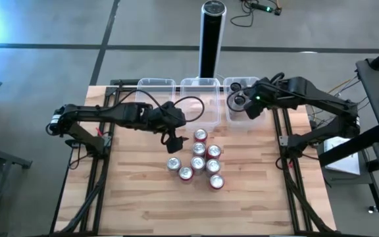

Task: Sort soda cans
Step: Put the white-pink soda can into the right white bin

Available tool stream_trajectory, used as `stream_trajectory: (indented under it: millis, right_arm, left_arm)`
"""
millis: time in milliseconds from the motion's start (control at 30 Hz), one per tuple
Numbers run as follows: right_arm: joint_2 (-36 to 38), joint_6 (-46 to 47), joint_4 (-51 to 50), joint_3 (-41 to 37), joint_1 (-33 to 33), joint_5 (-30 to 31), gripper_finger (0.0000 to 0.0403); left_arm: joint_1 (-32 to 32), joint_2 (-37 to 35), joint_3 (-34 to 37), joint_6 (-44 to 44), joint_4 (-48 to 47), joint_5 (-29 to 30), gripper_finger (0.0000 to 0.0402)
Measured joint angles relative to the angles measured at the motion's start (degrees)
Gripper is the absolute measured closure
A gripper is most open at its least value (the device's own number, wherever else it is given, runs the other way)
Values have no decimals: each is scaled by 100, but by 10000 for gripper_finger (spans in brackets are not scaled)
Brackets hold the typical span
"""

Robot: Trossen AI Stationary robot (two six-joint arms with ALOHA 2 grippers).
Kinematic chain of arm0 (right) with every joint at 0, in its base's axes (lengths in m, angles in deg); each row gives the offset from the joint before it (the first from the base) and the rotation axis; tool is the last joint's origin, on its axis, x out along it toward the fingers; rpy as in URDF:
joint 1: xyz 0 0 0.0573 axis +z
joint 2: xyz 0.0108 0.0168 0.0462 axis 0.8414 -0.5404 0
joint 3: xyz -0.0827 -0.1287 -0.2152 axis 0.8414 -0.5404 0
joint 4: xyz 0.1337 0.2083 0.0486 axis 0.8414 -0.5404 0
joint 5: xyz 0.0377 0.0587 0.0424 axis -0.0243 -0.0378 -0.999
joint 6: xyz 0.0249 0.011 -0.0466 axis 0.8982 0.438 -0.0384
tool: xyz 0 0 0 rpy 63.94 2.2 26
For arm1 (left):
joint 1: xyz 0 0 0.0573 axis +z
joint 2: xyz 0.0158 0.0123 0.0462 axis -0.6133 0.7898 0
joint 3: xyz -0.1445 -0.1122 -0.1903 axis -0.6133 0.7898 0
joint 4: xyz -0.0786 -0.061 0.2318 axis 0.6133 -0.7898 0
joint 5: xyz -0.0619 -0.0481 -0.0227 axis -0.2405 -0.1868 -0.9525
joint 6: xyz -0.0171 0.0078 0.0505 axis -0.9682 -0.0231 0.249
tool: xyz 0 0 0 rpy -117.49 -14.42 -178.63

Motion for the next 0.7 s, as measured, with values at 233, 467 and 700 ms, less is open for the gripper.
stream_trajectory:
  millis: [233, 467, 700]
  right_arm:
    - [-152, -182, 816, -820, -454, -385, 152]
    - [-189, -538, 1835, -1618, -829, -657, 150]
    - [-189, -801, 2402, -2220, -1030, -814, 145]
  left_arm:
    - [-235, -11, -2, -269, -289, 2, 37]
    - [-287, -24, -2, -682, -651, 10, 37]
    - [-360, -275, 109, -783, -772, 310, 37]
